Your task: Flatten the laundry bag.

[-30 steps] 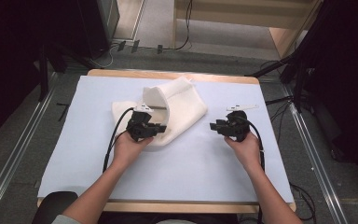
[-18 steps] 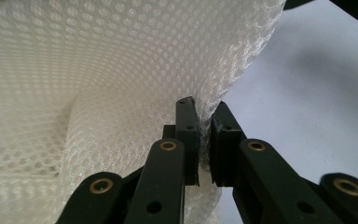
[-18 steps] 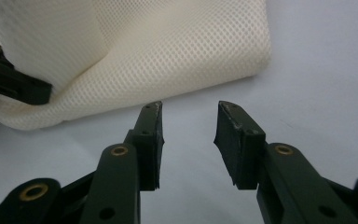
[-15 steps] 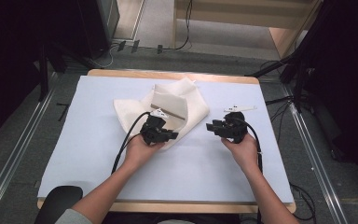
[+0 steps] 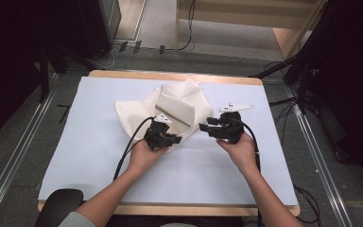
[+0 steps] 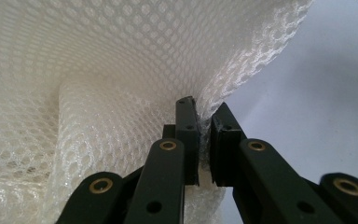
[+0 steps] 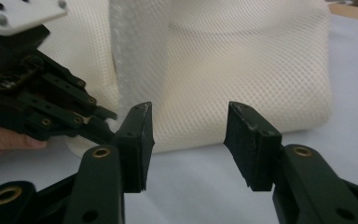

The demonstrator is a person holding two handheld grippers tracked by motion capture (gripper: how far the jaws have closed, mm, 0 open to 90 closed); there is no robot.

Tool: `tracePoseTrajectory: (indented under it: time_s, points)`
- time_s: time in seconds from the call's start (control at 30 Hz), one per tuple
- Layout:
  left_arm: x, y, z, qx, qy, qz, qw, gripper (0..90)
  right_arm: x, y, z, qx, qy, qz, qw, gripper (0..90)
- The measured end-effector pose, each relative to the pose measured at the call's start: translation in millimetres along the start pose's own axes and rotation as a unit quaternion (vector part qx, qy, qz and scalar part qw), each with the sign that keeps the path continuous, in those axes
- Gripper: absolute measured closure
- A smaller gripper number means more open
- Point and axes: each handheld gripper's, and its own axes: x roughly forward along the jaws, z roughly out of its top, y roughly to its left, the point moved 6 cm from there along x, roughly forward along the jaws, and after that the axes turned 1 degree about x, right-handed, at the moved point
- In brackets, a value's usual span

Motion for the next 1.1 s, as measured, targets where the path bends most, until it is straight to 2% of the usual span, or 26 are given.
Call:
tracePoseTrajectory:
  time_s: [0.07,0.13,0.17,0.27,0.37,0.5,0.53,0.57,0.6,0.63,0.7,0.83,0.9,1.07,1.1]
  points:
    - [-0.9,0.8,-0.9,-0.006,-0.001,-0.001,1.0,85.0,0.6,5.8,3.5,-0.001,-0.001,0.005,1.0,52.4]
    - [-2.1,4.1,-2.0,-0.023,-0.002,-0.01,0.9997,85.1,0.5,10.9,6.5,-0.012,0.001,0.003,0.9999,52.5]
    - [-2.4,4.7,-2.6,-0.024,-0.003,-0.01,0.9997,85.1,0.3,13.0,8.3,-0.016,0.0,0.005,0.9999,52.4]
    - [-2.7,2.5,-3.0,-0.014,-0.002,-0.001,0.9999,84.9,1.4,19.0,14.5,-0.018,-0.004,0.014,0.9997,51.7]
    - [-3.6,0.1,-3.2,-0.012,-0.003,0.003,0.9999,84.7,6.5,26.1,19.4,-0.025,0.0,0.018,0.9995,50.8]
    - [-5.6,-9.1,-3.1,-0.001,-0.004,-0.003,1.0,84.5,13.7,32.8,26.5,-0.037,-0.006,0.011,0.9992,50.8]
    - [-5.7,-11.5,-3.3,0.002,-0.004,-0.005,1.0,84.3,16.5,32.6,27.7,-0.036,-0.005,0.012,0.9993,53.5]
    - [-6.6,-12.4,-3.7,0.008,-0.002,-0.005,1.0,83.9,19.4,32.0,28.3,-0.033,-0.003,0.013,0.9994,63.3]
    - [-8.1,-12.8,-4.1,0.008,-0.001,-0.005,1.0,83.3,21.9,30.8,27.7,-0.034,0.003,0.015,0.9993,69.6]
    - [-10.1,-12.0,-4.2,0.005,0.0,-0.006,1.0,81.5,24.2,29.9,26.8,-0.035,0.006,0.015,0.9993,79.6]
    - [-15.4,-10.6,-4.1,-0.007,0.001,-0.016,0.9999,76.9,26.7,27.3,23.6,-0.036,0.016,0.016,0.9991,84.3]
    - [-34.3,-10.9,-0.3,-0.031,0.002,-0.041,0.9987,67.5,27.6,21.1,22.0,-0.016,0.02,0.027,0.9993,85.0]
    - [-46.0,-10.9,1.5,-0.033,-0.001,-0.046,0.9984,64.6,28.9,19.5,21.0,-0.017,0.023,0.029,0.9992,84.9]
    - [-73.7,-2.5,2.9,-0.038,-0.009,-0.042,0.9984,62.9,31.1,19.6,17.9,-0.014,0.027,0.036,0.9989,84.6]
    - [-78.2,1.4,2.4,-0.039,-0.009,-0.035,0.9986,62.6,31.1,19.7,17.4,-0.013,0.028,0.036,0.9989,84.5]
